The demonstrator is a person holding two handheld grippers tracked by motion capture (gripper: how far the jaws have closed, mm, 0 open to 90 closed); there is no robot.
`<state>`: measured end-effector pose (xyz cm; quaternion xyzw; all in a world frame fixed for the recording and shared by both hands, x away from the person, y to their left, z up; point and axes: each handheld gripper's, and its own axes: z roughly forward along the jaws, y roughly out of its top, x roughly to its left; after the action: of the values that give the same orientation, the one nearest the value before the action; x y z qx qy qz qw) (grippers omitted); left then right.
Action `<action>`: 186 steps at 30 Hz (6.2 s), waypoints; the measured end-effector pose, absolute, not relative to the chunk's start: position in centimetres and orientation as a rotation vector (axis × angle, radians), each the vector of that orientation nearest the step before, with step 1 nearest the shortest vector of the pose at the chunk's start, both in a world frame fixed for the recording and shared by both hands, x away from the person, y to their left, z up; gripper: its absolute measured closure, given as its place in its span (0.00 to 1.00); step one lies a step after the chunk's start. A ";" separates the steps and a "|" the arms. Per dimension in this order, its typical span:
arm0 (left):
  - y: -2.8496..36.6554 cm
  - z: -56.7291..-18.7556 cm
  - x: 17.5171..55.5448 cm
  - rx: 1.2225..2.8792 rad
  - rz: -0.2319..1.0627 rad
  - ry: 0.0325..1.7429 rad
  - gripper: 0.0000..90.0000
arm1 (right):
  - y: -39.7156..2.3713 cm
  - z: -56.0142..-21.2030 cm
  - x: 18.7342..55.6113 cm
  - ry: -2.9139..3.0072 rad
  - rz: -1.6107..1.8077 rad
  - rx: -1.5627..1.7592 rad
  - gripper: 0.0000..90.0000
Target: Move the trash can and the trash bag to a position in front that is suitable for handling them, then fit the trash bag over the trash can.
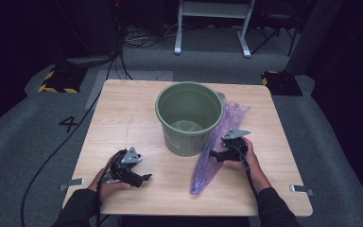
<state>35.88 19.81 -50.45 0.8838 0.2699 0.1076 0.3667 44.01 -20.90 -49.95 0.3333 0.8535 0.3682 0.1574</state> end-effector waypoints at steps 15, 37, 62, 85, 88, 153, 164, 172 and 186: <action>19.8 -50.5 35.8 2.267 0.283 0.704 0.12 | -21.8 -50.1 44.3 2.385 1.093 1.016 0.62; 19.7 -50.4 35.6 2.266 0.289 0.712 0.12 | -25.1 -49.3 44.4 2.246 1.125 1.109 0.99; 19.1 -50.5 35.9 2.291 0.272 0.711 0.02 | -25.9 -46.9 43.3 2.154 1.247 1.052 0.99; 19.1 -50.5 35.9 2.290 0.269 0.708 0.02 | -27.2 -43.3 42.5 2.023 1.363 1.037 1.00; 19.1 -50.5 35.9 2.292 0.269 0.706 0.02 | -27.4 -42.9 42.6 2.017 1.351 1.031 1.00; 12.9 -32.3 35.0 1.960 0.341 0.366 0.17 | -21.6 -28.2 41.1 1.860 1.550 0.733 1.00; 8.9 -30.1 36.9 1.968 0.309 0.311 0.17 | -19.8 -27.9 43.2 1.851 1.540 0.763 1.00; 6.7 -30.4 38.5 2.026 0.400 0.388 0.30 | -18.5 -28.2 43.6 1.848 1.554 0.755 1.00; 6.8 -31.4 40.8 2.078 0.597 0.452 0.81 | -18.5 -29.3 42.6 1.887 1.606 0.677 1.00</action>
<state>40.80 6.77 -31.38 0.8402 0.1830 0.2416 0.4496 42.62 -18.53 -29.31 0.2528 0.7048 0.5997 0.2824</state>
